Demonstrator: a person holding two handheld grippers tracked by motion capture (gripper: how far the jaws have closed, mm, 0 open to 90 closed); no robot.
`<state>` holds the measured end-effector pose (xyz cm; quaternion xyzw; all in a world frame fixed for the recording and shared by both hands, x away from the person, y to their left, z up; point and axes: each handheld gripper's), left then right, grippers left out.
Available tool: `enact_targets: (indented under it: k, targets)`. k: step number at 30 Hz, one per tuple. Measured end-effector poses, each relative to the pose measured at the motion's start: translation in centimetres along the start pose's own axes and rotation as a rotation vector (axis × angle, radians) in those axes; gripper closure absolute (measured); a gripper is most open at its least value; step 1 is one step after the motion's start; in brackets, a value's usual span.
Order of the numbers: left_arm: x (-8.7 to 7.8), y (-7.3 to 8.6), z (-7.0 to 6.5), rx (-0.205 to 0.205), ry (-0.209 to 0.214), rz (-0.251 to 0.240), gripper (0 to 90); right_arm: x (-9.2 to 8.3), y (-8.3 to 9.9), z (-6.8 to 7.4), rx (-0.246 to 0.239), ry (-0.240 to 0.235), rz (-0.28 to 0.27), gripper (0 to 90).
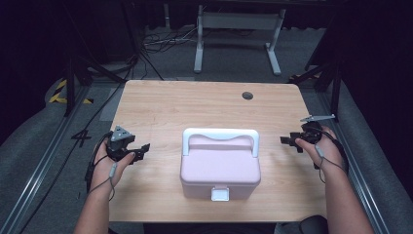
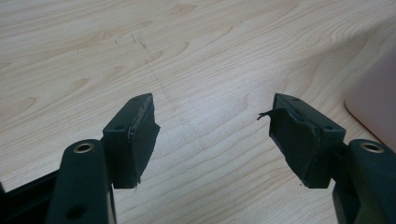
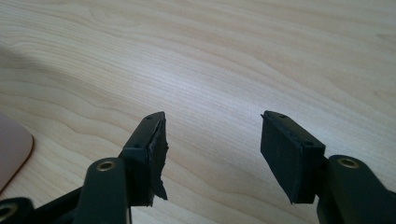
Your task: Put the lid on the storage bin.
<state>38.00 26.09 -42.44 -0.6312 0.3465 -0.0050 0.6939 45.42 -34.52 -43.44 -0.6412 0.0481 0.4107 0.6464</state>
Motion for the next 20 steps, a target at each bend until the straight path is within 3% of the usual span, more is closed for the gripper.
enact_targets:
  k: [11, 20]
  targets:
    - [0.3, 0.4, 0.2, -0.021, 0.008, 0.034, 30.7, 1.1, 0.9, -0.1, 0.002, 0.002, 0.093, 39.5]
    - [0.4, 0.2, 0.2, -0.021, 0.017, 0.031, 30.5, 1.3, 1.3, 0.0, -0.016, 0.010, 0.108, 39.7]
Point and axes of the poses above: each handheld gripper's, and its own axes: x roughly forward along the jaws, y roughly out of its underside, z roughly to its left, and after that the axes turned 12 degrees about -z, right-handed
